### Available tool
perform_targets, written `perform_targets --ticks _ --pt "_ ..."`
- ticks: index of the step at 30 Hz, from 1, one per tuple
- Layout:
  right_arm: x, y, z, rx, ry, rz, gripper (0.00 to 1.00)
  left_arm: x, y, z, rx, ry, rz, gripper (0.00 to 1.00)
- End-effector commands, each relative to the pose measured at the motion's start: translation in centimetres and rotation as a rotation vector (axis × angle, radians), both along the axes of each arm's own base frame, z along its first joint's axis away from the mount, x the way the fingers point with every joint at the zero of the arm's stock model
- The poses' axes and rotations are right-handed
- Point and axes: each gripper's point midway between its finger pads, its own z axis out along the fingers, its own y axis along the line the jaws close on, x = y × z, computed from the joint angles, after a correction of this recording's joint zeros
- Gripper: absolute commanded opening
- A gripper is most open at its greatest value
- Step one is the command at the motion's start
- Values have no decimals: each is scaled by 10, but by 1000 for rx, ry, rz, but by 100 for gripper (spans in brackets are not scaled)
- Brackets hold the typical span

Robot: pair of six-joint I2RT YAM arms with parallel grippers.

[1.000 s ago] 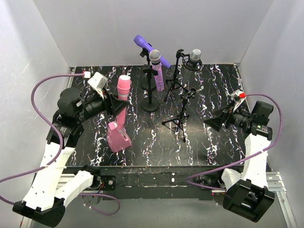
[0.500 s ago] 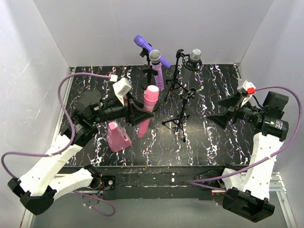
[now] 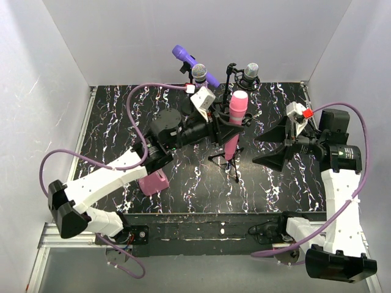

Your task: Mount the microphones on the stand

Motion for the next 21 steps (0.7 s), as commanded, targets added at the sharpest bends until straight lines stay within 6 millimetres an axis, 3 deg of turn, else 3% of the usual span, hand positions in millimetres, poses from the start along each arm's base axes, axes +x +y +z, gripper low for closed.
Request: perform_targets --ticks 1,9,21 --pt "13 6 15 -11 -61 -1 98 14 -2 64 -231 -52 101 0" --pt "45 12 18 10 -36 -41 97 15 -30 70 -302 -45 103 0" --pt "38 26 28 67 39 50 88 16 -52 58 -291 -27 88 0"
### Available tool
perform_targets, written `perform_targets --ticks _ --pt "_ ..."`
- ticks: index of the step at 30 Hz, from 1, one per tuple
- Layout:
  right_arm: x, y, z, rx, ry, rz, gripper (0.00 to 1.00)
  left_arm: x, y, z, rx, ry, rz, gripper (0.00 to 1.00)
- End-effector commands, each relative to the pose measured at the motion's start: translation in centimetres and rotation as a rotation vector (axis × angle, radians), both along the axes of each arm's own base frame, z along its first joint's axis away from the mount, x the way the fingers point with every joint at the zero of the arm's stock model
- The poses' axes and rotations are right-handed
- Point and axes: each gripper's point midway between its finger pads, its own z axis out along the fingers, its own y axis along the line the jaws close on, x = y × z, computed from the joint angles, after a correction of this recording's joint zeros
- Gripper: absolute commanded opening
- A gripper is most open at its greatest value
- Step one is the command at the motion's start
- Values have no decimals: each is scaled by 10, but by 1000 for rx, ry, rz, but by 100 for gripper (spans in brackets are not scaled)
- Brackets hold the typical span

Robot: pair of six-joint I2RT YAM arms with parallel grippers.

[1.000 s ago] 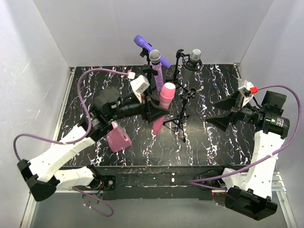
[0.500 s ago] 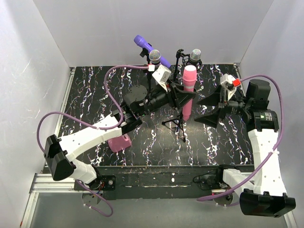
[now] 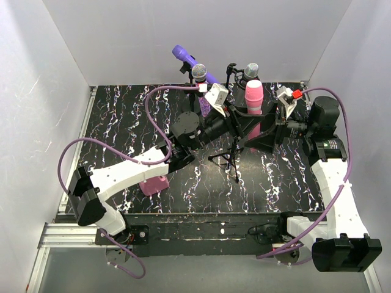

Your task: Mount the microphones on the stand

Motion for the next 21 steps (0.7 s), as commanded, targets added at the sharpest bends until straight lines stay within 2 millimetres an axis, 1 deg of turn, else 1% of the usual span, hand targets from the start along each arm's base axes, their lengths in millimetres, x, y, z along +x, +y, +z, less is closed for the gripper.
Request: perform_targets --ticks 1,8,13,19,20,21 --pt "-2 2 23 24 -50 28 87 -3 3 32 -69 -35 8 0" --pt "0 3 27 32 -35 28 77 -1 0 26 -46 -30 10 0" --pt "2 4 32 37 -34 27 66 -1 -1 23 -41 -24 6 0" --pt "4 4 38 44 -40 36 65 1 0 20 -37 -14 20 0" --pt "3 4 38 45 -40 44 61 1 0 19 -36 -10 19 0" --pt "1 5 39 47 -43 55 54 2 0 18 -34 -10 22 0"
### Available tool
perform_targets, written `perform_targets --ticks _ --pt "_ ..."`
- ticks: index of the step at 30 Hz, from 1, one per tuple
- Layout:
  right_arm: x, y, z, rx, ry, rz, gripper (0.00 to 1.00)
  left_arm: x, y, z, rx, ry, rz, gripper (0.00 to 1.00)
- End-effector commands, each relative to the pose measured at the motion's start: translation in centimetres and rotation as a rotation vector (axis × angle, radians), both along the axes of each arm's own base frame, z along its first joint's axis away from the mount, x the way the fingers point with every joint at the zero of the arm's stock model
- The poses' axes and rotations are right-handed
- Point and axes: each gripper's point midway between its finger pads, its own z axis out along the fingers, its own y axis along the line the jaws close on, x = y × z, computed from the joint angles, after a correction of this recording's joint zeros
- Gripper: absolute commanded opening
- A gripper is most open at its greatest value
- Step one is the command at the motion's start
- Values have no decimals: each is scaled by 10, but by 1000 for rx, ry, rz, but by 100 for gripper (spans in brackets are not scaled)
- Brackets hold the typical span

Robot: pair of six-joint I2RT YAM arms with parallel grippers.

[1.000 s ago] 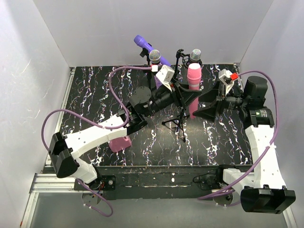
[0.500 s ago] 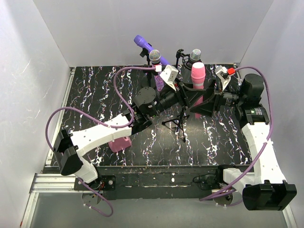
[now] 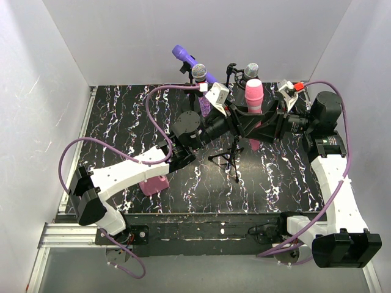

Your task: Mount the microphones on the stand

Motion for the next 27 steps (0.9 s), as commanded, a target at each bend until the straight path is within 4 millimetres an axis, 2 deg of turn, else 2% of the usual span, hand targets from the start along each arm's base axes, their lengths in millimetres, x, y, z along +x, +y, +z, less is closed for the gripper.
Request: perform_targets --ticks 1,2,4,6,7,10,13,15,20,27 --pt "-7 3 21 14 -67 54 41 1 3 16 -34 -10 19 0" --pt "-7 3 20 14 -62 61 29 1 3 16 -33 -9 21 0" --pt "-7 4 19 14 -65 61 17 2 3 15 -33 1 24 0" --pt "-8 4 18 13 -73 62 8 0 4 14 -33 11 20 13" --pt "-8 4 17 11 -79 62 7 1 5 15 -33 11 23 21" --pt "-7 3 17 -2 -114 59 5 4 15 18 -33 27 62 65" --pt "1 1 14 -39 -199 39 5 7 24 25 -28 19 75 96" --pt "7 1 16 -51 -237 29 5 9 25 26 -9 20 30 98" --pt "17 3 32 -36 -302 62 5 38 37 31 -17 71 -35 98" --pt "26 4 34 -24 -281 70 5 27 22 35 -4 22 -178 98"
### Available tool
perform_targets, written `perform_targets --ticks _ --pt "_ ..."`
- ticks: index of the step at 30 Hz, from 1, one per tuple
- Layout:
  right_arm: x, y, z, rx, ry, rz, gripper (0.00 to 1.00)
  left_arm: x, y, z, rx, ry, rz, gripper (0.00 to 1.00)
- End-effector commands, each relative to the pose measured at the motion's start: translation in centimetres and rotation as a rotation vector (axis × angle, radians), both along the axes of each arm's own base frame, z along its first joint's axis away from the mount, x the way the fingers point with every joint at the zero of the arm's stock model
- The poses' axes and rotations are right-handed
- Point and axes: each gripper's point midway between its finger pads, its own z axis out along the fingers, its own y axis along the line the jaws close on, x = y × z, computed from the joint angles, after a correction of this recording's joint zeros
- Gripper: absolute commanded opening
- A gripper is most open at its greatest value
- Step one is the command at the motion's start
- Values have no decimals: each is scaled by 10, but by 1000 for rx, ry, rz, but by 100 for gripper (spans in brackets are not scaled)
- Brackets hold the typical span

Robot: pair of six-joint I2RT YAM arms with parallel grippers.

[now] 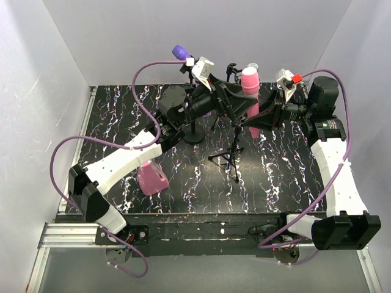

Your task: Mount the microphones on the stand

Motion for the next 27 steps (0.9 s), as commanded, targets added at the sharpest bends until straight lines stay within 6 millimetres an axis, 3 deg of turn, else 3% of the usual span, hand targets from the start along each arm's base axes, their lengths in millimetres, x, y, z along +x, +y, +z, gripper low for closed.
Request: perform_targets --ticks 1,5,8,9,11,13,14,15,17,18,20,22,27 --pt "-3 1 19 13 -89 31 5 -21 -15 9 3 -30 -153 98" --pt "-4 2 19 17 -56 41 5 -21 -26 -1 24 -20 -201 88" --pt "-5 1 19 19 -47 45 5 -18 -32 -3 36 -23 -205 72" --pt "-6 1 18 19 -44 46 5 -15 -32 -2 36 -26 -193 60" --pt "-6 2 17 19 -28 40 5 -10 -33 -2 48 -41 -171 58" --pt "-7 1 16 19 -22 32 6 -8 -32 -1 62 -53 -156 48" --pt "-7 1 15 18 -21 31 6 -8 -33 0 68 -63 -158 37" --pt "-7 1 15 18 -21 26 7 -8 -34 1 70 -67 -163 20" --pt "-6 1 15 17 -12 15 10 -9 -34 3 68 -75 -171 2" --pt "-6 0 15 17 -4 5 17 -11 -33 7 61 -82 -171 0" --pt "-4 -1 15 14 12 -17 44 -8 -28 10 54 -87 -145 0" --pt "-4 -2 17 13 10 -37 60 -6 -22 15 48 -101 -111 0" --pt "3 -23 12 7 20 -148 78 1 -3 30 70 -154 -16 0"
